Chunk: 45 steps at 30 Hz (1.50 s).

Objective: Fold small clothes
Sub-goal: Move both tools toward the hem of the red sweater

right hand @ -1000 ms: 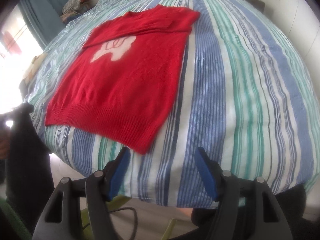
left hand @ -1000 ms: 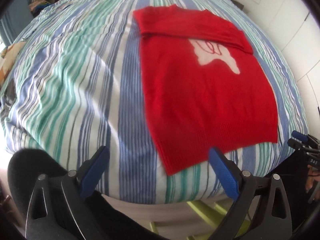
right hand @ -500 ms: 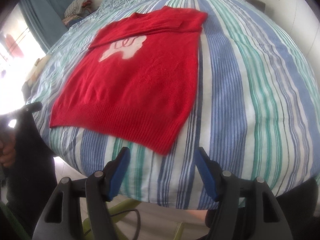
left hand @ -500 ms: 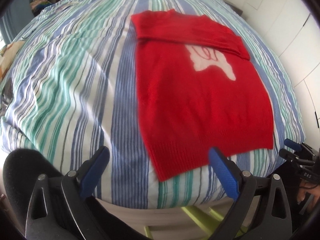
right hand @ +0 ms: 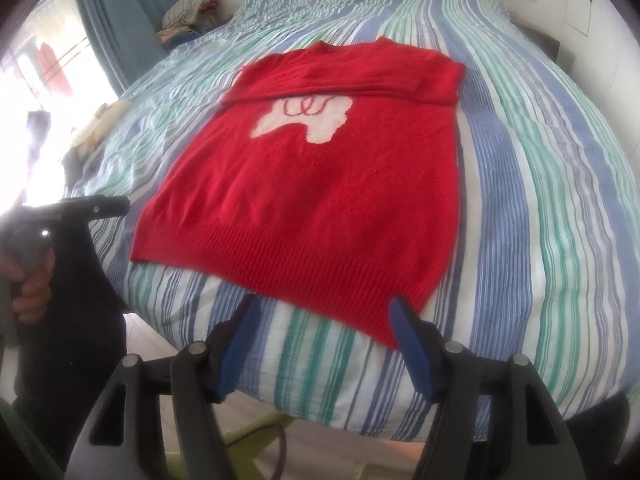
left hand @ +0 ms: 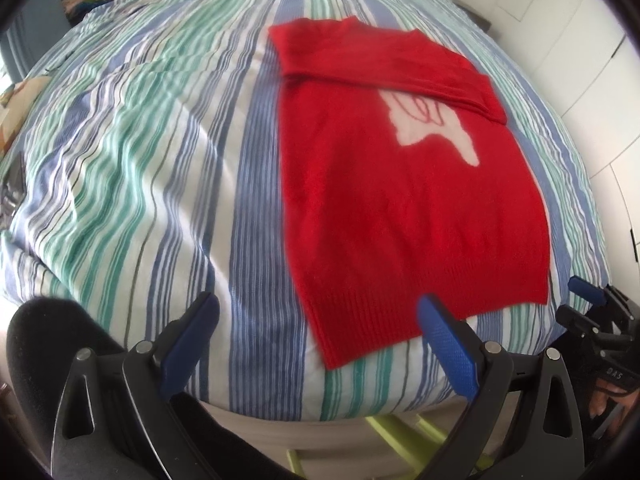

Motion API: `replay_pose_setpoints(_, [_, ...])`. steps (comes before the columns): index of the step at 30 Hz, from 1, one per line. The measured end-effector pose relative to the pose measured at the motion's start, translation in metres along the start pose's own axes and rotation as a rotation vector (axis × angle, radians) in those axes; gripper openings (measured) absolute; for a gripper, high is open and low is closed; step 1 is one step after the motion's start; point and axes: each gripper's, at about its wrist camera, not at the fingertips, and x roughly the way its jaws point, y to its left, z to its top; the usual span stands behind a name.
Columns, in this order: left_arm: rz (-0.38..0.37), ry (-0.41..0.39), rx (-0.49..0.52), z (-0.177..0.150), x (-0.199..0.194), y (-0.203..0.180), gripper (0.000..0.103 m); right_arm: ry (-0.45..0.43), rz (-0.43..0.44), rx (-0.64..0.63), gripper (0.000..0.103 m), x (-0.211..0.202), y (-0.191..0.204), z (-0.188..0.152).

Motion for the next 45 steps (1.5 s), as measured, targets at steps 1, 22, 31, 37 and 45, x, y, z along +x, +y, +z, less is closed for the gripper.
replay_pose_setpoints(1, [0.003, 0.005, -0.003, -0.002, 0.000, 0.001, 0.100, 0.001, -0.002, -0.007, 0.066, 0.001, 0.003, 0.001])
replay_pose_setpoints(22, [0.014, 0.031, -0.004, -0.012, 0.000, 0.002, 0.100, -0.003, -0.007, -0.019, 0.066, -0.001, 0.007, -0.006])
replay_pose_setpoints(31, [0.007, 0.027, -0.024, -0.021, -0.007, 0.003, 0.100, -0.009, -0.017, -0.056, 0.066, -0.010, 0.006, -0.011])
replay_pose_setpoints(37, [-0.003, 0.066, -0.080, -0.030, 0.002, 0.009, 0.100, -0.007, -0.110, -0.038, 0.066, -0.028, -0.036, -0.023])
replay_pose_setpoints(45, [-0.059, 0.095, -0.121, -0.022, 0.029, 0.004, 0.100, -0.010, 0.037, 0.254, 0.066, -0.017, -0.088, -0.010])
